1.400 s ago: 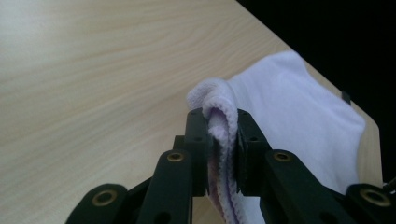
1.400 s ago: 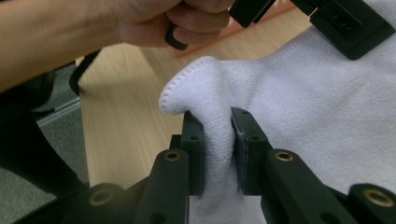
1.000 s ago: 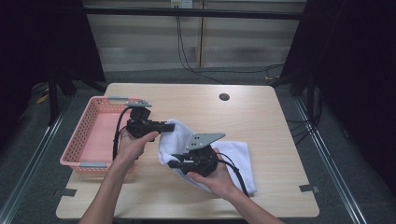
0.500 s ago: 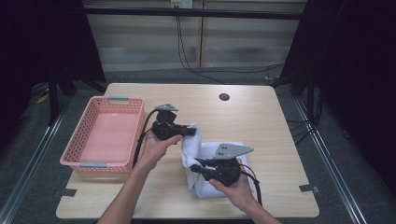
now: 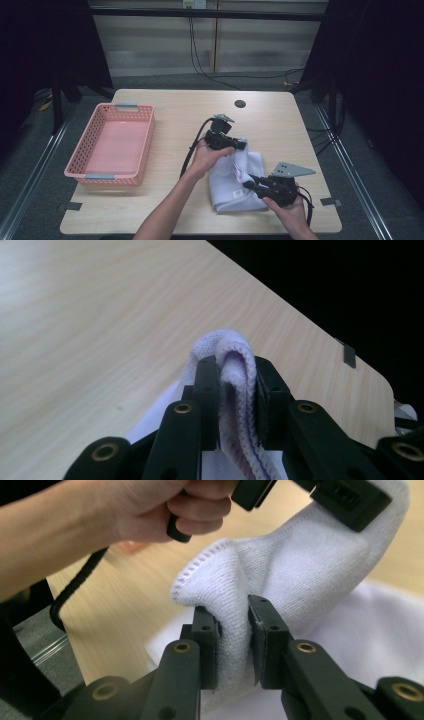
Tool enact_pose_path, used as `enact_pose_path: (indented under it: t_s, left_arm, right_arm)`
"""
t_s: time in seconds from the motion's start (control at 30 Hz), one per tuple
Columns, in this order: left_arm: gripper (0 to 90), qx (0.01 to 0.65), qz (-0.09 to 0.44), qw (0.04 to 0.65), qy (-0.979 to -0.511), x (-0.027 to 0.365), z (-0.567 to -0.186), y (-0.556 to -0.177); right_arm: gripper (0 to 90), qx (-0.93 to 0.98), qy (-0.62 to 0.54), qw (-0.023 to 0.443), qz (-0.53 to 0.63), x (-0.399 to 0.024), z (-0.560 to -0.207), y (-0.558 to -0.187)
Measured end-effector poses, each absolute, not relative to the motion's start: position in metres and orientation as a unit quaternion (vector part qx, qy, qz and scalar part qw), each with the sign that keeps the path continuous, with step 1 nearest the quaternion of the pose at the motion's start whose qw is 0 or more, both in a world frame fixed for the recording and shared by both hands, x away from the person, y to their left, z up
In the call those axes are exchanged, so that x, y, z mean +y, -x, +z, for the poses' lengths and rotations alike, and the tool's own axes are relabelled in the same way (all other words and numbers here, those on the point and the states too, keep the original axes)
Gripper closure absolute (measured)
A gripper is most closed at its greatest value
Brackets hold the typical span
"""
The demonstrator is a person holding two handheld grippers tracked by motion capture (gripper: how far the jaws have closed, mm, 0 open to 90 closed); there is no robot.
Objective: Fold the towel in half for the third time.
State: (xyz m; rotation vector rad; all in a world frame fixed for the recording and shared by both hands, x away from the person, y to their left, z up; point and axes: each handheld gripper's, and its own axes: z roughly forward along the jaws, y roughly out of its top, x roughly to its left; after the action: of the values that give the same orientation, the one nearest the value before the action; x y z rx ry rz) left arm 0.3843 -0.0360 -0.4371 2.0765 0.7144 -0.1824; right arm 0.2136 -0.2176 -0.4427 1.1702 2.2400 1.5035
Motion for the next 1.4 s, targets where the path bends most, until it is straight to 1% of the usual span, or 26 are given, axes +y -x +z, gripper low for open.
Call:
enact_pose_path:
  t_s: [0.1,0.2,0.23,0.3,0.4,0.47,0.5,0.53,0.57,0.67,0.77,0.83,1.07,1.13,1.2,1.3,1.37,1.4]
  left_arm:
    - [74.3,0.287,-0.078,0.435,-0.850,-0.054,-0.454,-0.384]
    - [69.9,0.291,-0.077,0.428,-0.852,-0.068,-0.464,-0.379]
    - [66.9,0.290,-0.077,0.425,-0.854,-0.072,-0.465,-0.378]
    - [61.1,0.282,-0.074,0.430,-0.854,-0.078,-0.464,-0.375]
    - [47.8,0.279,-0.077,0.447,-0.846,-0.080,-0.457,-0.372]
    - [43.5,0.278,-0.067,0.458,-0.842,-0.076,-0.450,-0.372]
    - [41.3,0.278,-0.067,0.458,-0.842,-0.076,-0.450,-0.372]
    - [41.3,0.281,-0.054,0.462,-0.839,-0.067,-0.443,-0.373]
    - [37.8,0.284,-0.048,0.464,-0.838,-0.061,-0.440,-0.374]
    - [36.0,0.298,-0.038,0.466,-0.832,-0.042,-0.437,-0.375]
    - [35.8,0.303,-0.025,0.456,-0.836,-0.023,-0.440,-0.372]
    - [35.8,0.306,-0.020,0.453,-0.837,-0.011,-0.442,-0.368]
    - [34.7,0.310,-0.008,0.450,-0.838,0.025,-0.447,-0.350]
    - [34.5,0.301,-0.005,0.445,-0.844,0.030,-0.447,-0.342]
    - [33.8,0.295,-0.006,0.447,-0.845,0.034,-0.448,-0.332]
    - [32.6,0.278,-0.006,0.439,-0.855,0.039,-0.450,-0.315]
    - [32.0,0.269,-0.010,0.433,-0.860,0.043,-0.452,-0.304]
    - [31.4,0.266,-0.009,0.426,-0.865,0.046,-0.453,-0.298]
  right_arm:
    - [73.7,0.762,-0.413,0.105,0.487,-0.230,-0.455,-0.206]
    - [70.7,0.766,-0.425,0.106,0.469,-0.242,-0.464,-0.201]
    - [67.4,0.769,-0.427,0.103,0.465,-0.246,-0.466,-0.199]
    - [57.8,0.768,-0.437,0.097,0.458,-0.253,-0.468,-0.196]
    - [43.0,0.764,-0.444,0.106,0.456,-0.262,-0.464,-0.193]
    - [36.1,0.765,-0.447,0.115,0.450,-0.267,-0.462,-0.192]
    - [36.1,0.765,-0.447,0.115,0.450,-0.267,-0.462,-0.192]
    - [34.0,0.760,-0.449,0.120,0.454,-0.269,-0.460,-0.192]
    - [31.0,0.757,-0.455,0.127,0.452,-0.274,-0.458,-0.193]
    - [29.3,0.755,-0.460,0.136,0.447,-0.278,-0.455,-0.201]
    - [27.2,0.757,-0.464,0.148,0.435,-0.280,-0.453,-0.216]
    - [26.1,0.761,-0.462,0.162,0.425,-0.278,-0.451,-0.230]
    - [23.2,0.762,-0.458,0.173,0.424,-0.262,-0.443,-0.288]
    - [22.8,0.768,-0.455,0.164,0.420,-0.257,-0.446,-0.303]
    - [24.6,0.776,-0.444,0.155,0.420,-0.254,-0.450,-0.315]
    - [25.7,0.786,-0.448,0.153,0.398,-0.253,-0.460,-0.326]
    - [33.8,0.785,-0.460,0.144,0.389,-0.257,-0.467,-0.330]
    - [34.9,0.787,-0.460,0.152,0.383,-0.260,-0.470,-0.330]
